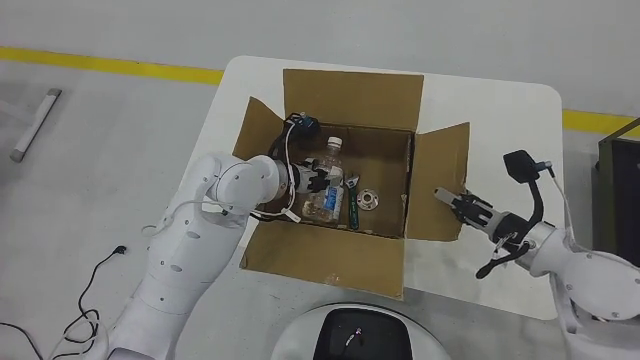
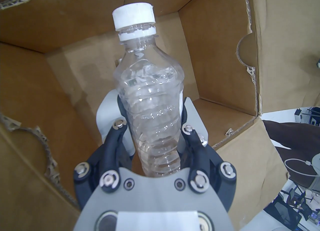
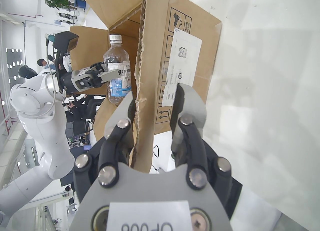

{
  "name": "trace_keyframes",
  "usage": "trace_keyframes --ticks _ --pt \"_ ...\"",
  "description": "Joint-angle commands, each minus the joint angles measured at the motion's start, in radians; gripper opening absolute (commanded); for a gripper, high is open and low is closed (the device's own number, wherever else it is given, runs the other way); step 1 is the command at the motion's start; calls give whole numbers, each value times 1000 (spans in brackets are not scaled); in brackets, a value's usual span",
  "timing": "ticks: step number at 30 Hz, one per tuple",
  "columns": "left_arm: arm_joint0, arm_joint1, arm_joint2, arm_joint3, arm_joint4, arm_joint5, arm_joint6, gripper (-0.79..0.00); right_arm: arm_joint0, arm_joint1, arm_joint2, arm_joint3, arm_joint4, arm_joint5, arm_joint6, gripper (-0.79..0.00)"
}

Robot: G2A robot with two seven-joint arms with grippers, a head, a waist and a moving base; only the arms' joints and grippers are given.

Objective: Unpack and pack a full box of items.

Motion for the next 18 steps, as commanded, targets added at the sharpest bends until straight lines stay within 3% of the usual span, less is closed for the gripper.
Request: trace_keyframes --ticks 1,7,18 --pt "3 0 0 -1 0 -1 7 -785 1 1 5 2 5 4 -11 -785" --pt "-3 4 -20 -79 -37 -13 29 -785 -1 2 26 9 48 -13 -77 -785" --pt "-74 24 -108 -254 -103 -7 -63 -785 -12 9 113 42 91 -40 -142 -785"
